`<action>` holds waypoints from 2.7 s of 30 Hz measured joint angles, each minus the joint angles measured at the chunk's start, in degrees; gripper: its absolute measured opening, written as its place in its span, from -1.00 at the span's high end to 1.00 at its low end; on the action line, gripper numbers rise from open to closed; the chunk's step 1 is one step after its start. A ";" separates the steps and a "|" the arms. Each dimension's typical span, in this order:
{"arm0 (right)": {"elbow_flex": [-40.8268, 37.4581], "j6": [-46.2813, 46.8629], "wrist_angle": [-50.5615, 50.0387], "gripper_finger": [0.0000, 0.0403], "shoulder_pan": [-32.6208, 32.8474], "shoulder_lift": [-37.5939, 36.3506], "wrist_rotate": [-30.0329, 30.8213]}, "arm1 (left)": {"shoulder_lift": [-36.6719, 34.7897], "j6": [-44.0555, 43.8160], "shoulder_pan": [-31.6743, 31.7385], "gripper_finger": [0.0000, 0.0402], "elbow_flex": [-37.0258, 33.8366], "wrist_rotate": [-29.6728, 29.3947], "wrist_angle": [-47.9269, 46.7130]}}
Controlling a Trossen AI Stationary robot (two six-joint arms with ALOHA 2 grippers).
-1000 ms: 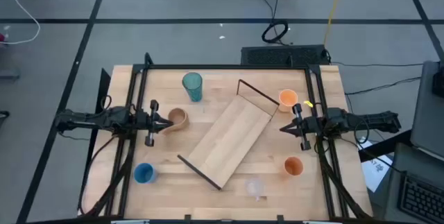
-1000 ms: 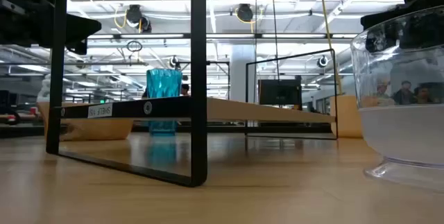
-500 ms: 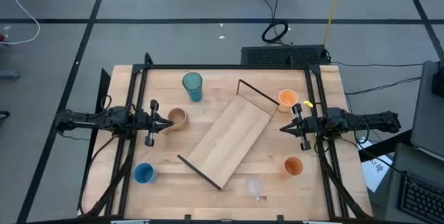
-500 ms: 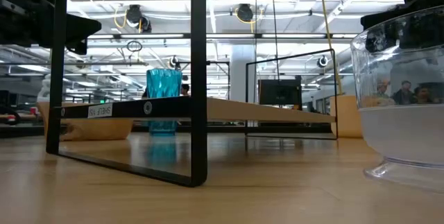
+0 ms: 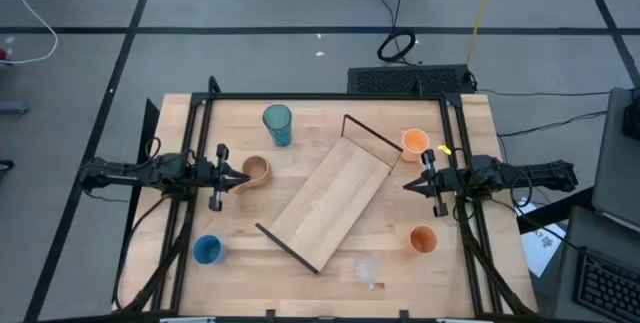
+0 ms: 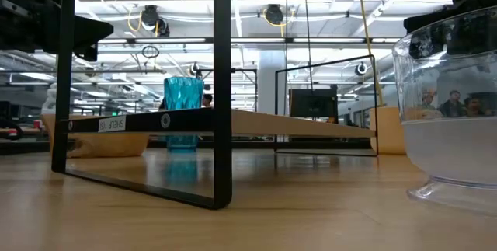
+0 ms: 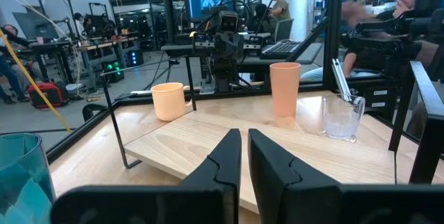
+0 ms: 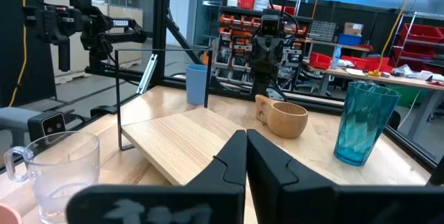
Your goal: Stack small to large cups/mugs on shelf
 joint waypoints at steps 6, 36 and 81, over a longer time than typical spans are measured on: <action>0.00 0.00 -0.02 1.00 0.00 0.00 0.00 | 0.02 0.00 0.00 0.85 0.02 0.00 0.00; 0.00 -4.55 -0.10 1.00 -0.02 0.00 3.14 | 0.00 0.00 -0.01 0.85 0.02 0.01 0.00; 0.00 -4.55 0.04 1.00 -0.01 0.02 3.14 | 0.00 -2.15 -0.01 0.85 0.02 0.04 2.58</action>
